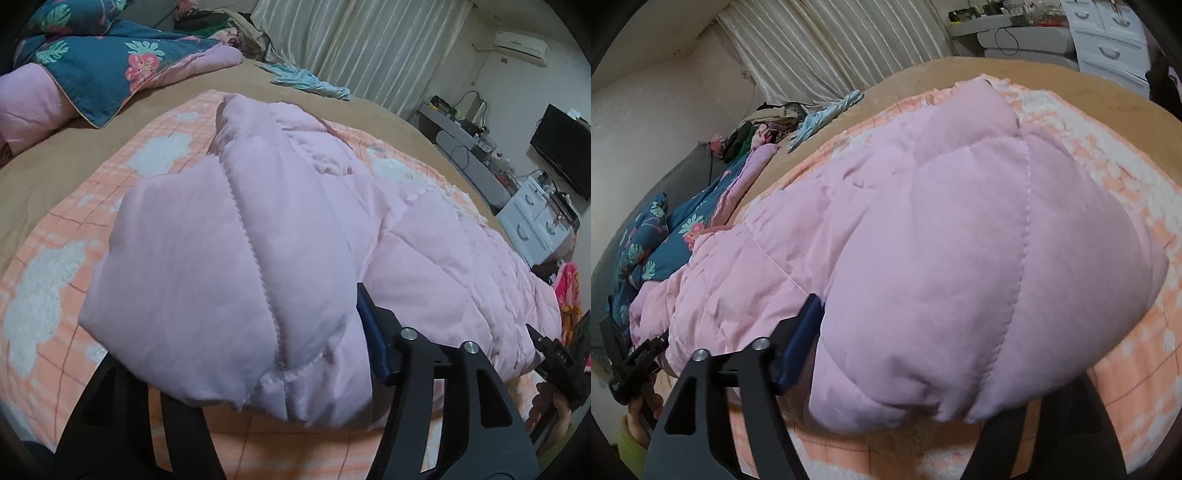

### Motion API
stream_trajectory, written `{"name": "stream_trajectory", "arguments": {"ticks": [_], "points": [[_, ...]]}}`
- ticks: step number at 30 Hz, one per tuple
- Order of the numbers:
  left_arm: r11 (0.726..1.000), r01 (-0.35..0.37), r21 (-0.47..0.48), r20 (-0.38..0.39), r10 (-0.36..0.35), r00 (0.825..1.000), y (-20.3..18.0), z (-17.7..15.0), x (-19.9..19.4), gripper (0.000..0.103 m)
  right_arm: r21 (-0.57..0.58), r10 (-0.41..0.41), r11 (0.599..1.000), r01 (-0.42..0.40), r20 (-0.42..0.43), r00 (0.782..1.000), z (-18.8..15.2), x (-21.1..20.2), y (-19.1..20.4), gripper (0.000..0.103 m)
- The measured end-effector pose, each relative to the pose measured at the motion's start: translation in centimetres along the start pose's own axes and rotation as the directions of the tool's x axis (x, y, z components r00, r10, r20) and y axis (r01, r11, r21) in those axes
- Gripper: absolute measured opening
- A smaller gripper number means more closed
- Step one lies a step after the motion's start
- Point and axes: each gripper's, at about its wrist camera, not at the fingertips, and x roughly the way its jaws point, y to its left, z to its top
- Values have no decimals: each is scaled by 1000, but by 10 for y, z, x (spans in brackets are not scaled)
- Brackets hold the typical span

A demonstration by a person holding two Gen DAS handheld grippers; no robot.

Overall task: Fold large clothes
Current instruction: 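Lay the turned bundle on the blanket and withdraw both tools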

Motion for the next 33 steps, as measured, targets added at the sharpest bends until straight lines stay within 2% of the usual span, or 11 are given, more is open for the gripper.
{"name": "stream_trajectory", "arguments": {"ticks": [2, 7, 10, 16, 26, 33], "points": [[1000, 0, -1, -5, 0, 1000, 2, -3, -3, 61, -2, -10, 1000, 10, -1, 1000, -4, -6, -1, 85], [1000, -14, 9, -20, 14, 1000, 4, -8, -14, 74, -31, -48, 998, 48, 2, 999, -12, -26, 3, 96], [999, -23, 31, -20, 24, 1000, 3, -12, -25, 79, -55, -68, 996, 68, 12, 998, -21, -45, 2, 98], [997, -41, 65, 8, 40, 999, -4, -18, -57, 93, -141, -125, 980, 139, 107, 986, -31, -94, 14, 99], [991, -25, 128, 101, 12, 995, -30, -25, -119, 94, -284, -80, 947, 150, 243, 967, -42, -157, 68, 99], [986, -21, 163, 138, -2, 990, -48, -37, -143, 94, -360, -43, 921, 146, 280, 959, -59, -181, 102, 99]]}}
